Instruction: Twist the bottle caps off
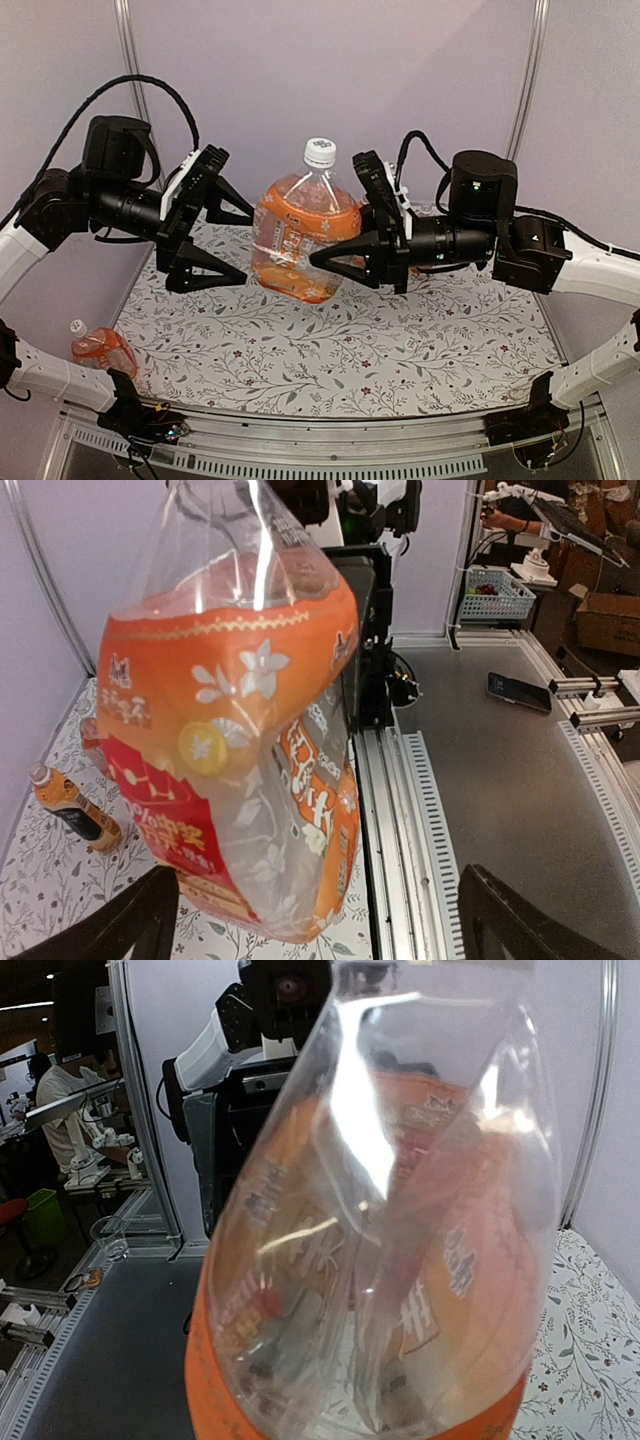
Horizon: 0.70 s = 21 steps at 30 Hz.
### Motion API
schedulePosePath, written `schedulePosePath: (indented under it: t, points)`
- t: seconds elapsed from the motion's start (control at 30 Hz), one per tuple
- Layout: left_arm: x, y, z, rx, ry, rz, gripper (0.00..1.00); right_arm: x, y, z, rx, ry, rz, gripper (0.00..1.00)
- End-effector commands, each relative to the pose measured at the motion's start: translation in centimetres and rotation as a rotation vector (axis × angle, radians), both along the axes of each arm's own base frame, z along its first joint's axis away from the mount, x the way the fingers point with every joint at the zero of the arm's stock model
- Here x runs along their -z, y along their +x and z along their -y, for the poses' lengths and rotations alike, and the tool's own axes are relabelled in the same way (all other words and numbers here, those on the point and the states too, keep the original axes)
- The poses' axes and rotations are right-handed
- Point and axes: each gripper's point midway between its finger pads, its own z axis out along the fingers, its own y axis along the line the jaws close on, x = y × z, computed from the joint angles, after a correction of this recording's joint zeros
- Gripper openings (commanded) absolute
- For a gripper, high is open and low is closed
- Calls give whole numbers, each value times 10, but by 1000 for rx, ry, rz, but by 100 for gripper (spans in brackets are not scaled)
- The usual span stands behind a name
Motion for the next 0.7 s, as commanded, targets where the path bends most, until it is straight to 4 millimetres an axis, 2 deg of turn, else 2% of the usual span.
schedulePosePath:
  t: [0.0, 0.2, 0.37, 0.47, 0.6, 0.67]
  points:
    - [-6, -7, 19, 34, -42, -71, 94, -7, -13, -5, -96, 21, 23, 21]
    - [1, 5, 31, -34, -53, -107, 78, -14, -15, -9, -125, 51, 32, 20]
    - [2, 4, 40, -23, -55, -101, 76, -13, -19, -14, -158, 50, 26, 19]
    - [6, 4, 44, -16, -46, -98, 82, -13, -22, -16, -183, 54, 22, 17]
    - [7, 12, 41, -53, -36, -47, 97, -12, -25, -16, -201, 51, 19, 16]
    - [9, 19, 36, -76, -25, -10, 99, -11, -25, -14, -196, 51, 24, 16]
